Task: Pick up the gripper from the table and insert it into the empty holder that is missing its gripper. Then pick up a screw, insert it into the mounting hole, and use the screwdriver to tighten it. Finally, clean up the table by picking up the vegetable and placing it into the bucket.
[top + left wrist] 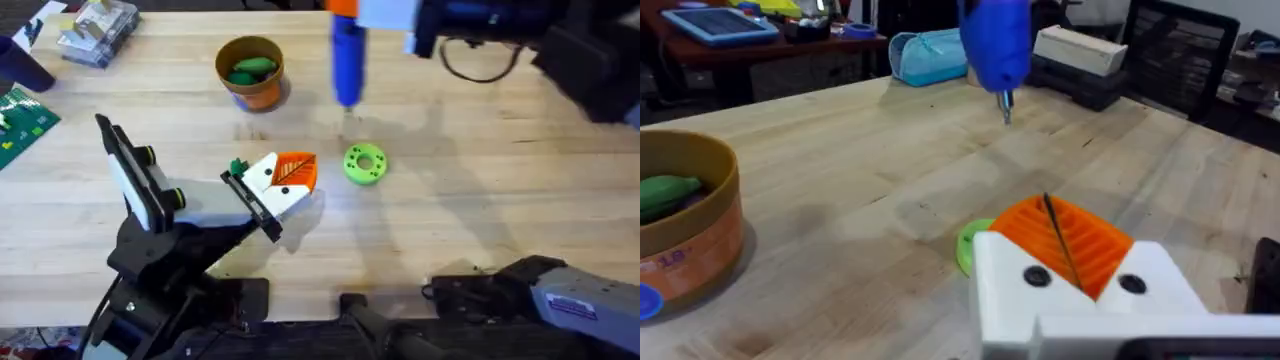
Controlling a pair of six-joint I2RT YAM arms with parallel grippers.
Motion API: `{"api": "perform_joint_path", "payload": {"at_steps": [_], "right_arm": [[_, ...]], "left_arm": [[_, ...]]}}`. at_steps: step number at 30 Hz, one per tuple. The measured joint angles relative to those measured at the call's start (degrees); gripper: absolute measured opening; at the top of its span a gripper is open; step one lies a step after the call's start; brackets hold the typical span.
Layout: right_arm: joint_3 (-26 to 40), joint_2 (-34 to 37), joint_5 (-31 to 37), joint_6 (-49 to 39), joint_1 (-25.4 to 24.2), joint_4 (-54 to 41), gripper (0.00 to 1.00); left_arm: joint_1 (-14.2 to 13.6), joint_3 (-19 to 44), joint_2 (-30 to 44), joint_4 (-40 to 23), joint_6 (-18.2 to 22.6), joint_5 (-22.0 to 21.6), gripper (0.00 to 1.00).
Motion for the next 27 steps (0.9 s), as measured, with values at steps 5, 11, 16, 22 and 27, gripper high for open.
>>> {"api": "perform_joint_path", "payload": {"at_steps": [5, 11, 16, 22, 27], "right_arm": [[0.30, 0.00, 5.60, -20.30, -4.88, -19.38, 0.053], [0.22, 0.69, 22.90, -43.56, -4.75, -32.50, 0.051], [0.23, 5.56, 38.17, -52.68, -4.86, -32.97, 0.052], [0.25, 13.90, 44.38, -58.67, -4.80, -32.89, 0.052], [0.25, 20.05, 45.74, -60.30, -4.12, -33.03, 0.052]], "left_arm": [[0.00, 0.00, 0.00, 0.00, 0.00, -0.01, 0.014], [0.00, 0.00, 0.00, 0.00, -0.01, -0.01, 0.015], [0.00, 0.00, 0.00, 0.00, 0.00, 0.00, 0.014], [0.00, 0.00, 0.00, 0.00, 0.00, -0.01, 0.015], [0.00, 0.00, 0.00, 0.00, 0.00, -0.01, 0.014]]}}
